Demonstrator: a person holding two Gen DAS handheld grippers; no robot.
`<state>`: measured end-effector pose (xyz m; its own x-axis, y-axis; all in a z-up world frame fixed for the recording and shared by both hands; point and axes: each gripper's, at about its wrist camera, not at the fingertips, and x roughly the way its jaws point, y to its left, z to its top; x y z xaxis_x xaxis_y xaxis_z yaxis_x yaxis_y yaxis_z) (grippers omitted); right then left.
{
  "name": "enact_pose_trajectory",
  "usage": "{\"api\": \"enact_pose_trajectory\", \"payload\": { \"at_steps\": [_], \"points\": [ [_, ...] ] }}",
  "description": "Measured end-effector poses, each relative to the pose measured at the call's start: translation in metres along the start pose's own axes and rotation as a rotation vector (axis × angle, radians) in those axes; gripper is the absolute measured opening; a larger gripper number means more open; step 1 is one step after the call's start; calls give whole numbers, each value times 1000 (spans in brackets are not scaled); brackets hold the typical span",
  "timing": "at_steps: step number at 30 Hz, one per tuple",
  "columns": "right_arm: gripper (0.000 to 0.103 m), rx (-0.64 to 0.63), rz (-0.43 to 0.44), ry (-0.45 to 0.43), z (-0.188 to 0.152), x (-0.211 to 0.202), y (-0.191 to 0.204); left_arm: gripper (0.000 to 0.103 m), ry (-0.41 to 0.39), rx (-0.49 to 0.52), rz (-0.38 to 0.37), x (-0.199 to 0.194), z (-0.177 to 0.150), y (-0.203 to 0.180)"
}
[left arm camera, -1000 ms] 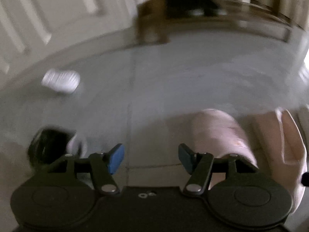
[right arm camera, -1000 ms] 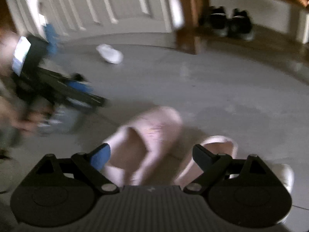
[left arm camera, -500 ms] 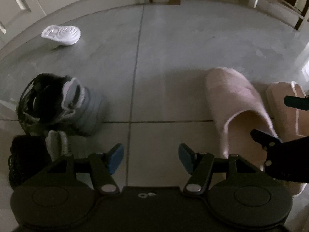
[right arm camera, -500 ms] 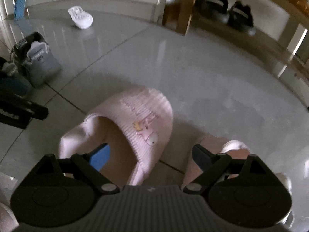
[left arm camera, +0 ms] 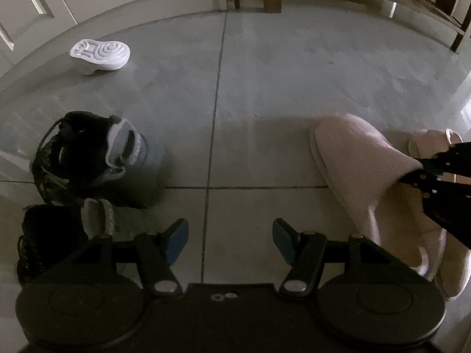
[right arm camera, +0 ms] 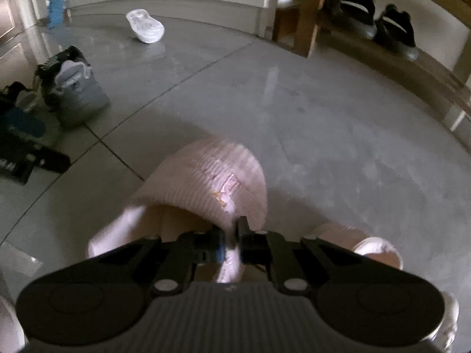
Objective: Organize scattered shoes
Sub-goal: 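Close the right gripper on the heel of the first pink slipper, then lift and carry the pink slipper with the right gripper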
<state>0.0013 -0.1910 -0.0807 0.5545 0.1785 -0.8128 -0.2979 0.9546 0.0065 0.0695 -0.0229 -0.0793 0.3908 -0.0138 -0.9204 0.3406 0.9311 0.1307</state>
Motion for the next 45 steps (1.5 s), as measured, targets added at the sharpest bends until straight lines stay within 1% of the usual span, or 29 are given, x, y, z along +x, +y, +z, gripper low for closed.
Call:
{"api": "enact_pose_trajectory", "payload": {
  "at_steps": [3,6,8,10,11,13,15,18,19,20,22,23,24,25,27,28,30,31,32,33,35,37,38,39,40,42,43,44,45],
  "points": [
    [10,-113,46,-50,5,-14,-1,63,-8,-5,12,-1,2,2],
    [9,-261,111,-117,17,-27,-2,63,-24,-13,39,-4,6,9],
    [9,-347,138,-155,23,-38,0,63,-34,-24,57,-7,8,14],
    [9,-425,159,-187,29,-49,4,63,-51,-60,88,-13,10,29],
    [9,-487,174,-207,34,-56,7,63,-53,-66,93,-14,10,31],
    [9,-648,202,-231,38,-67,15,63,-66,-109,115,-19,10,46],
    [10,-847,267,-224,35,-75,20,63,-61,-133,117,-21,7,54],
    [10,-1027,384,-151,28,-75,24,63,-51,-144,117,-20,4,57],
    [10,-1123,423,-127,22,-74,28,63,-47,-145,119,-19,3,54],
    [10,-1250,457,-105,11,-71,33,63,-43,-141,116,-19,3,52],
    [10,-1407,498,-75,-2,-65,42,63,-37,-132,106,-18,2,48],
    [10,-1510,521,-66,-10,-62,48,63,-35,-127,98,-18,2,47],
    [10,-1631,520,-80,-18,-60,53,63,-32,-121,87,-18,1,45],
    [10,-1763,500,-108,-27,-57,58,63,-30,-119,82,-18,1,43],
    [10,-1901,468,-155,-35,-52,64,63,-29,-117,79,-17,1,43],
    [10,-1935,447,-174,-36,-48,70,63,-27,-116,79,-16,1,43],
    [21,-1886,421,-165,-33,-42,78,63,-25,-113,79,-15,0,43],
    [48,-1840,380,-149,-31,-38,84,63,-25,-112,80,-14,0,43],
    [79,-1768,320,-138,-30,-34,88,63,-24,-111,80,-14,0,43],
    [84,-1691,270,-142,-29,-33,88,63,-24,-110,79,-14,0,43],
    [84,-1553,221,-146,-24,-38,82,64,-24,-106,76,-13,0,43],
    [84,-1260,161,-98,-8,-52,65,64,-25,-95,68,-12,1,42],
    [84,-1130,169,-70,-1,-60,60,64,-26,-88,64,-11,3,40],
    [84,-1017,198,-50,4,-67,54,64,-27,-82,59,-10,5,38],
    [84,-837,259,-25,9,-76,46,64,-28,-75,54,-8,7,37],
    [84,-348,421,47,17,-90,26,64,-23,-49,37,-3,12,30],
    [84,-163,472,86,14,-87,21,64,-15,-34,29,-1,14,26],
    [84,-46,499,114,10,-81,20,64,-13,-29,26,0,14,24],
    [84,45,498,134,4,-74,22,64,-4,-2,11,3,15,17]
  ]
}}
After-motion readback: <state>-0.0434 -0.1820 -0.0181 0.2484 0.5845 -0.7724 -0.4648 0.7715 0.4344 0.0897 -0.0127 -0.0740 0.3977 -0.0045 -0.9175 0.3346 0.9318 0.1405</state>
